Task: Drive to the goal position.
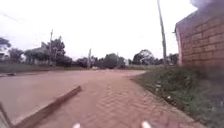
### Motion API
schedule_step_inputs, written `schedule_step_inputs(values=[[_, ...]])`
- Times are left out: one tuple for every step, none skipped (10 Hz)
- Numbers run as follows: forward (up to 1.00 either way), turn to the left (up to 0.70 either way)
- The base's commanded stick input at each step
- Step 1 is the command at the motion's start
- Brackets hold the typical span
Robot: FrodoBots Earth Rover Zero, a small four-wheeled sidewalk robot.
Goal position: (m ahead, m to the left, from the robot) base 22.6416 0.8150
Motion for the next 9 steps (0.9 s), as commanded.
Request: schedule_step_inputs(values=[[0.50, 0.01], [0.50, 0.02], [0.50, 0.01], [0.50, 0.06], [0.50, 0.12], [0.50, 0.00], [0.50, 0.00], [0.50, 0.07], [0.50, 0.10]])
